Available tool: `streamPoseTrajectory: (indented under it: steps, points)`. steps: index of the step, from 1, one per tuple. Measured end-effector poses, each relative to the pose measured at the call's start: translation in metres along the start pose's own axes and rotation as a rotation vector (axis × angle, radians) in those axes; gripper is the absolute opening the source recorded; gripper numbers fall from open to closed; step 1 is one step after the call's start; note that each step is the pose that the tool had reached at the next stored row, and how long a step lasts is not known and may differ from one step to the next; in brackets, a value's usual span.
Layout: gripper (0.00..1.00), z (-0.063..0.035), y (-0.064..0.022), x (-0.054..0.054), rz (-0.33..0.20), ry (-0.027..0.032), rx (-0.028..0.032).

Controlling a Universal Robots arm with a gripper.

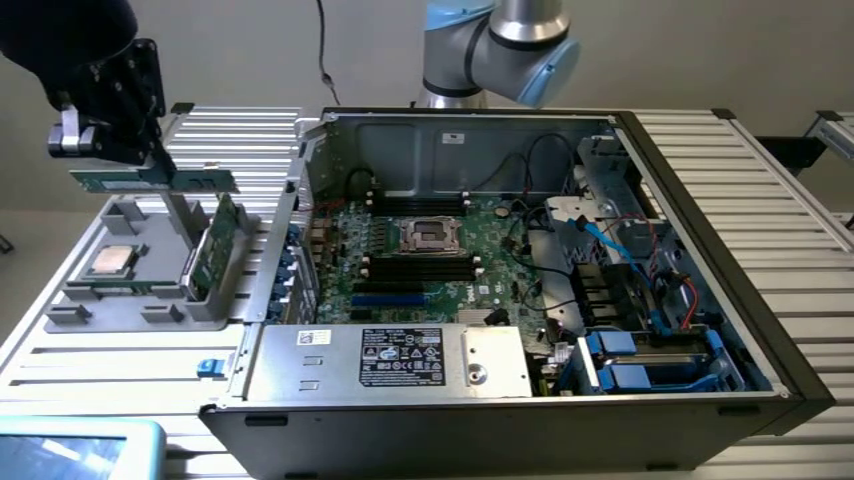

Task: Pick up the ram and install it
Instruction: 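Pick up the ram and move it above insertion slot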

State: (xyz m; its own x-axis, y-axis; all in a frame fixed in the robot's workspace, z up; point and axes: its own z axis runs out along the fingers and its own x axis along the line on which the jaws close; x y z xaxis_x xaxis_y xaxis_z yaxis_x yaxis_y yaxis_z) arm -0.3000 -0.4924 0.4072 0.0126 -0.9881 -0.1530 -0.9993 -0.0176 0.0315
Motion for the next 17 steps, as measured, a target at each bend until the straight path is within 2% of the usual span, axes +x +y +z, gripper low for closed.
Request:
streamPoseTrajectory:
  steps: [2,6,17]
  points:
    - [0.11,-0.0004,-0.0091,0.0,0.0,0.005,-0.0002]
    - [0.11,-0.0008,-0.0273,0.0,0.0,0.0097,-0.0001]
    - [0.11,-0.002,-0.0772,0.001,0.0,0.01,-0.0001]
